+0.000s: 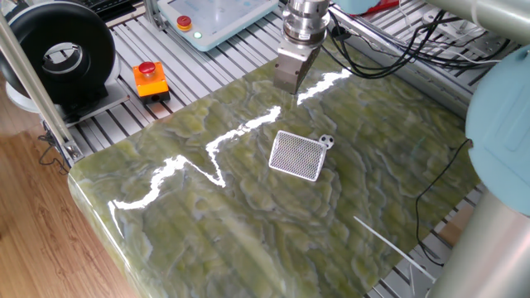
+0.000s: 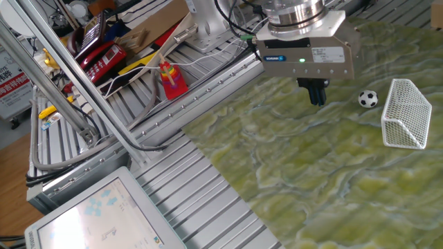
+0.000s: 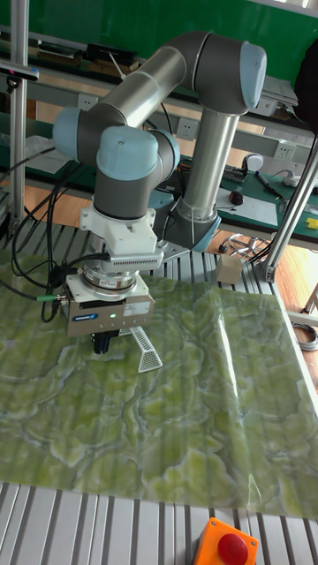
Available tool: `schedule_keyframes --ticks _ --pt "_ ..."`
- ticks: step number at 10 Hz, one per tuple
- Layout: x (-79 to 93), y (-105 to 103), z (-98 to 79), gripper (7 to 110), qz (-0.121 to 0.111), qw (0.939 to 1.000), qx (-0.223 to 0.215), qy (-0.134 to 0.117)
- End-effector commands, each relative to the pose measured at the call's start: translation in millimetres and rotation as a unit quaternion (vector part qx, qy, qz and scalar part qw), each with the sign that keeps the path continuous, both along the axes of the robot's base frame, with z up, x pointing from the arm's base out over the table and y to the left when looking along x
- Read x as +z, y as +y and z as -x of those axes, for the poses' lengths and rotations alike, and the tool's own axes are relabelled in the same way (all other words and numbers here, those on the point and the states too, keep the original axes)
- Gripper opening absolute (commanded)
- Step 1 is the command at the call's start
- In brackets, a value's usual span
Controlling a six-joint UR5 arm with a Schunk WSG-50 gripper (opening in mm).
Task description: Push the soccer ball into the goal
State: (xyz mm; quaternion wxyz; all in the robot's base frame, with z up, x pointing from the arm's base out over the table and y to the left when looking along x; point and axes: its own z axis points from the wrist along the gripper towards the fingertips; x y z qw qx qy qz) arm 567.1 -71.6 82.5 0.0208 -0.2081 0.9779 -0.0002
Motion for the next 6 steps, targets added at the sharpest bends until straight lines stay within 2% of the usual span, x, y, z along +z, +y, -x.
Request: schedule_keyframes --ticks 1,6 --pt "8.0 8.1 7.5 7 -0.005 0.9999 -0.011 0.004" --pt "10.3 6.6 11.0 7 -0.001 0.9999 -0.006 0.009"
